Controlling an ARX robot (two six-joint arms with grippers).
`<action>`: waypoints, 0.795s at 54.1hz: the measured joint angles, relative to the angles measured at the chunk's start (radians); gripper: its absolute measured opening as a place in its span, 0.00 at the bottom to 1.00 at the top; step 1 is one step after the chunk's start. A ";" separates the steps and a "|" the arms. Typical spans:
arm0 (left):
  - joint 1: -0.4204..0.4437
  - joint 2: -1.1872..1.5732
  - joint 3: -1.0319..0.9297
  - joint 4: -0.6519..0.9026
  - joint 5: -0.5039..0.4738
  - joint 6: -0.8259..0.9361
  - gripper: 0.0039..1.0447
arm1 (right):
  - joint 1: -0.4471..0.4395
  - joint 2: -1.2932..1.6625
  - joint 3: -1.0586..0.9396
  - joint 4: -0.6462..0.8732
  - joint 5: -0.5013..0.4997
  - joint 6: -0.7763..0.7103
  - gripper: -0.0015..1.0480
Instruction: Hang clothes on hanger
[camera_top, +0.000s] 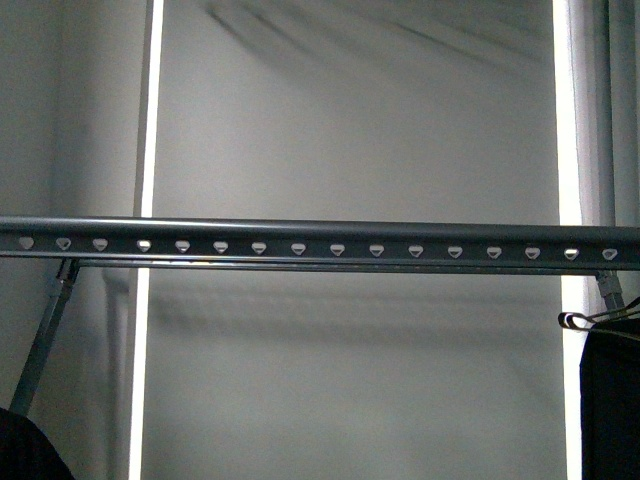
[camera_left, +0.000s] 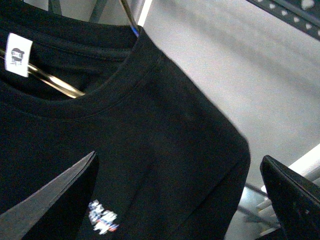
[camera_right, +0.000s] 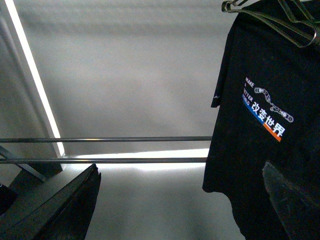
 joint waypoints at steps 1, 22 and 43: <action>-0.007 0.044 0.035 -0.002 -0.011 -0.035 0.94 | 0.000 0.000 0.000 0.000 0.000 0.000 0.93; -0.110 0.540 0.473 -0.081 -0.196 -0.282 0.94 | 0.000 0.000 0.000 0.000 0.000 0.000 0.93; -0.058 0.720 0.706 -0.114 -0.324 -0.262 0.94 | 0.000 0.000 0.000 0.000 0.000 0.000 0.93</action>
